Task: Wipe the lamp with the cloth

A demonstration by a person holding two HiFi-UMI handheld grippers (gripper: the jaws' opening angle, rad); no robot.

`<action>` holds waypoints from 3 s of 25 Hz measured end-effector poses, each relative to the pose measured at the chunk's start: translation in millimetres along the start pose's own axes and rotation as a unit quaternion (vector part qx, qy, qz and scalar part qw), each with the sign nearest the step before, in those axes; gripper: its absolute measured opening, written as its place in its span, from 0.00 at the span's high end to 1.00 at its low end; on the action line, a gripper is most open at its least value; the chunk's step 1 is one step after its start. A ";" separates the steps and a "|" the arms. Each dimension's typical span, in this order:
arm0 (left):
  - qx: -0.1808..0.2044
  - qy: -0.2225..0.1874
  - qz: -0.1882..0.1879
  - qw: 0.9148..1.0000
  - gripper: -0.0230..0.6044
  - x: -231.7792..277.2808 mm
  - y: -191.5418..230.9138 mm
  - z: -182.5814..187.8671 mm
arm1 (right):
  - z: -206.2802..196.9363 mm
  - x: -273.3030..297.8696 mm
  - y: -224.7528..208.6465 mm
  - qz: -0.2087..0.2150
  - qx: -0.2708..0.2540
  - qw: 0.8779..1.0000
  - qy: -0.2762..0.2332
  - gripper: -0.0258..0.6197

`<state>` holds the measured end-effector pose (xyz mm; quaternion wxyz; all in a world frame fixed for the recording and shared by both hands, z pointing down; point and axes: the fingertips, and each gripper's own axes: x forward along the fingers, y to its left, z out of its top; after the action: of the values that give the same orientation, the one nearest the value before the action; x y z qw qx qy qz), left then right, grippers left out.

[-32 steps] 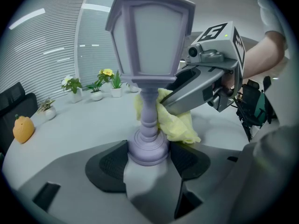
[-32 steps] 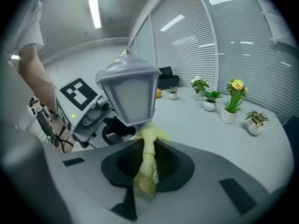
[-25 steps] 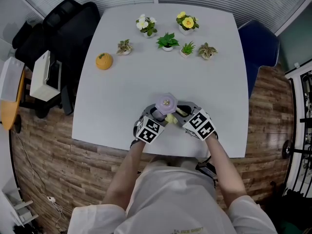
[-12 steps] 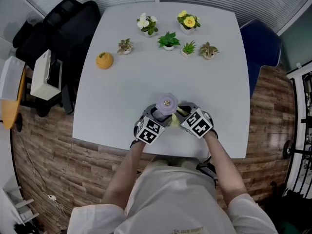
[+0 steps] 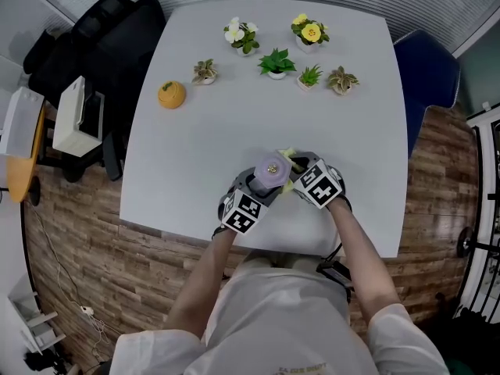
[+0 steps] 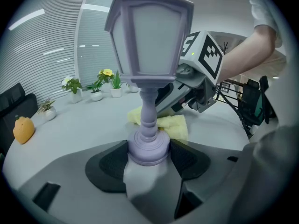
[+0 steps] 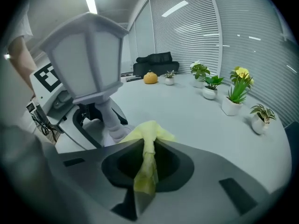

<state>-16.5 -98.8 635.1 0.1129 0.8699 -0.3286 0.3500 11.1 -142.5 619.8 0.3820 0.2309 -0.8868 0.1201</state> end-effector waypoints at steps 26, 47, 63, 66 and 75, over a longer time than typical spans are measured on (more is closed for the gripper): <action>0.001 0.002 0.002 1.000 0.50 0.0 0.0 -1.3 | -19.3 -23.0 38.6 0.038 -0.007 0.999 -0.005 0.87; 0.087 0.027 -0.082 0.992 0.51 -2.9 -9.5 -4.9 | 1.9 -19.4 19.5 0.051 -0.003 0.998 -0.032 0.87; 0.141 0.009 -0.155 0.978 0.51 -0.7 -6.8 -5.5 | 18.3 -7.7 7.7 0.074 0.010 0.995 -0.061 0.87; 0.143 0.007 -0.153 0.978 0.51 -1.9 -6.3 -6.5 | 11.1 -12.0 14.0 0.090 0.024 0.994 -0.056 0.87; 0.143 0.009 -0.152 0.978 0.51 -2.6 -6.2 -8.5 | 24.8 -55.7 4.4 0.080 0.130 0.978 -0.140 0.87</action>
<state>-18.4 -89.1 639.7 0.0418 0.9136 -0.1380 0.3802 27.0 -130.6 562.0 0.2099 0.2209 -0.9240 0.2309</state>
